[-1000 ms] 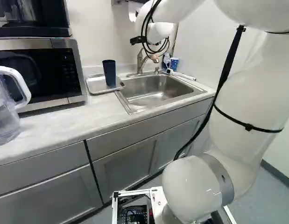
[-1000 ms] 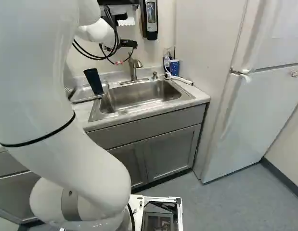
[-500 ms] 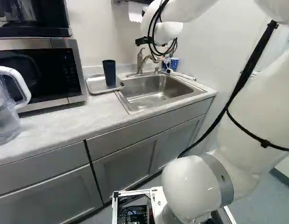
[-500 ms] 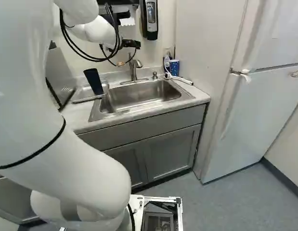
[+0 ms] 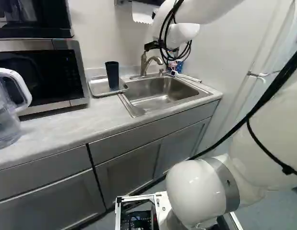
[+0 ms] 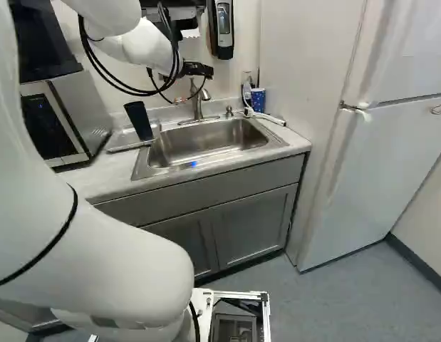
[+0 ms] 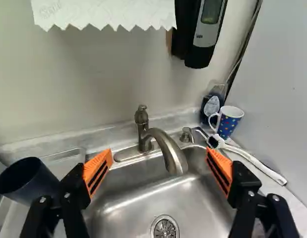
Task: Rinse the cup and place it in the tray
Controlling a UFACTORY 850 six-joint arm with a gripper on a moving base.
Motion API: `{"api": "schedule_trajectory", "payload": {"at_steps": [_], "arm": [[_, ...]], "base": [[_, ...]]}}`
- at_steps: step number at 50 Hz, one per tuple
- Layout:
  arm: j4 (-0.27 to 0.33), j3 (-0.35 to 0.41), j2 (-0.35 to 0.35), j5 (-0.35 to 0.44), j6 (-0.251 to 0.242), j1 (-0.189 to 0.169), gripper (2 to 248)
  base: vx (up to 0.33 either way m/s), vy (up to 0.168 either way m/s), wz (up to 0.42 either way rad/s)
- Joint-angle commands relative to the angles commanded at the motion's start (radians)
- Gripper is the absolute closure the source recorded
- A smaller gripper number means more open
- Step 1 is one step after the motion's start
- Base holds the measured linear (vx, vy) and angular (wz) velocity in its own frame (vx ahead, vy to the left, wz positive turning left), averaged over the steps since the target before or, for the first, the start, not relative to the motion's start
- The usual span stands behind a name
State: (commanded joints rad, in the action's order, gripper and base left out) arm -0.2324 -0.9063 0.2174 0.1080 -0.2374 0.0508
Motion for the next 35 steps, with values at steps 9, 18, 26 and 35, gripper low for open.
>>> {"api": "schedule_trajectory", "payload": {"at_steps": [9, 18, 26, 35], "arm": [[0.0, 0.0, 0.0, -0.086, 0.0, 0.0, 3], [0.0, 0.0, 0.0, -0.18, 0.0, 0.0, 3], [0.0, 0.0, 0.0, -0.266, 0.0, 0.0, 3], [0.0, 0.0, 0.0, -0.358, 0.0, 0.0, 3]], "base": [[0.0, 0.0, 0.0], [0.0, 0.0, 0.0], [0.0, 0.0, 0.0], [0.0, 0.0, 0.0]]}}
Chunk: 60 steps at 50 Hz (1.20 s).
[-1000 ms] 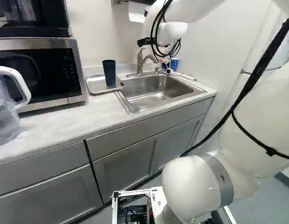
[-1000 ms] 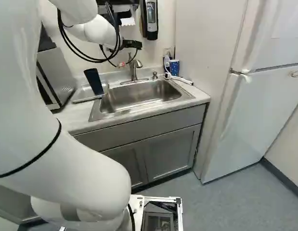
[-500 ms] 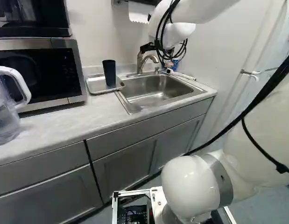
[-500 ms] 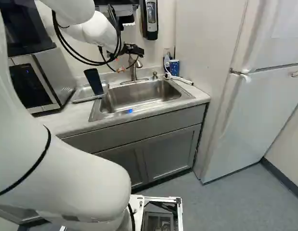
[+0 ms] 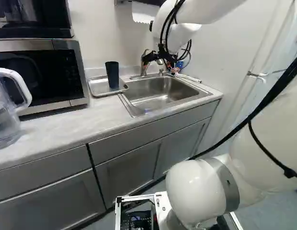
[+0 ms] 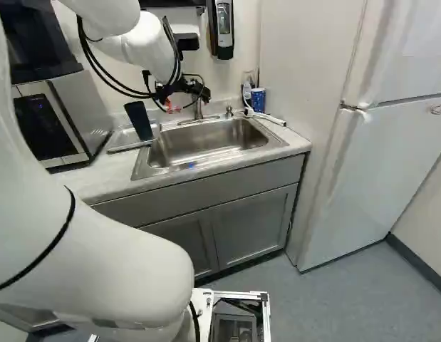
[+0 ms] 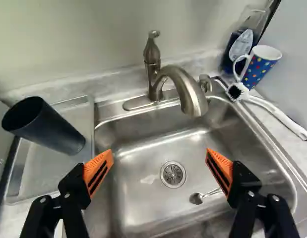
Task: Rinse the cup and place it in the tray
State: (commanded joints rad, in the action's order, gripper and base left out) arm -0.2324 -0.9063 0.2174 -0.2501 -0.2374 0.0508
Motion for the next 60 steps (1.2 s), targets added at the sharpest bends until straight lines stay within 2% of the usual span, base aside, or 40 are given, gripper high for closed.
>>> {"api": "schedule_trajectory", "payload": {"at_steps": [3, 60], "arm": [[0.0, 0.0, 0.0, -0.03, 0.0, 0.0, 3], [0.0, 0.0, 0.0, -0.029, 0.0, 0.0, 3]], "base": [[0.0, 0.0, 0.0], [0.0, 0.0, 0.006]]}}
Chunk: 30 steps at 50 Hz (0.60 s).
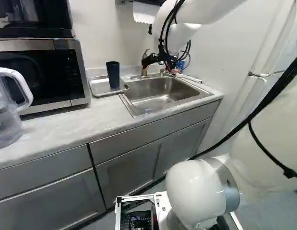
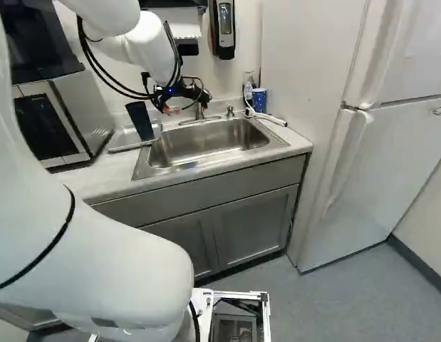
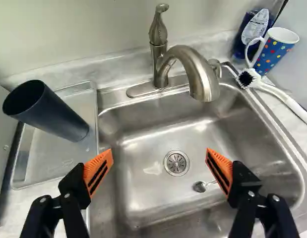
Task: Rinse the cup and place it in the tray
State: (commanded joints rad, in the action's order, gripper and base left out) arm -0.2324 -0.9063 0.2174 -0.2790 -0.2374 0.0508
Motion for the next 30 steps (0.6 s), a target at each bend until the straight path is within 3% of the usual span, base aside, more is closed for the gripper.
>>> {"api": "schedule_trajectory", "payload": {"at_steps": [11, 30], "arm": [[0.0, 0.0, 0.0, 0.0, 0.0, 0.0, 3], [0.0, 0.0, 0.0, 0.0, 0.0, 0.0, 3]], "base": [[-0.001, -0.02, 0.04], [-0.056, -0.068, 0.232]]}}
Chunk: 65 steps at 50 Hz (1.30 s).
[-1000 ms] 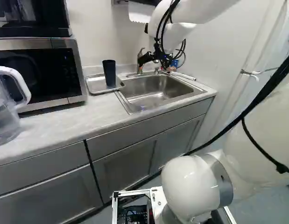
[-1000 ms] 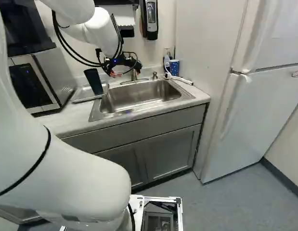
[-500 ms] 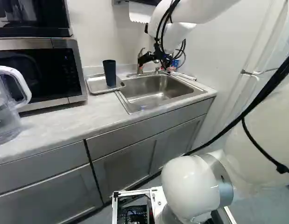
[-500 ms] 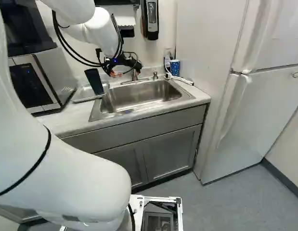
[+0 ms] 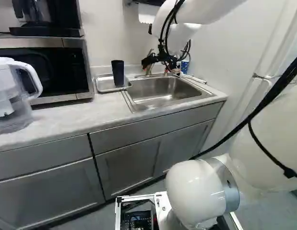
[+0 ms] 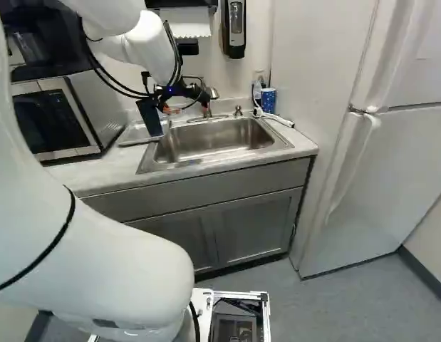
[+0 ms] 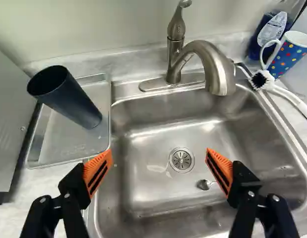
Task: Rinse the cup and place it in the tray
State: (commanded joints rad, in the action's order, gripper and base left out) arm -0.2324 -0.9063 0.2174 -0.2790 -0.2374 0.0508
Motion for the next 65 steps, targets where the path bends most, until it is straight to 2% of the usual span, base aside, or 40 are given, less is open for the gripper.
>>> {"api": "schedule_trajectory", "payload": {"at_steps": [31, 65], "arm": [[0.0, 0.0, 0.0, 0.0, 0.0, 0.0, 3], [0.0, 0.0, 0.0, 0.0, 0.0, 0.0, 3]], "base": [[-0.088, -0.058, 0.252], [-0.116, -0.061, 0.02]]}}
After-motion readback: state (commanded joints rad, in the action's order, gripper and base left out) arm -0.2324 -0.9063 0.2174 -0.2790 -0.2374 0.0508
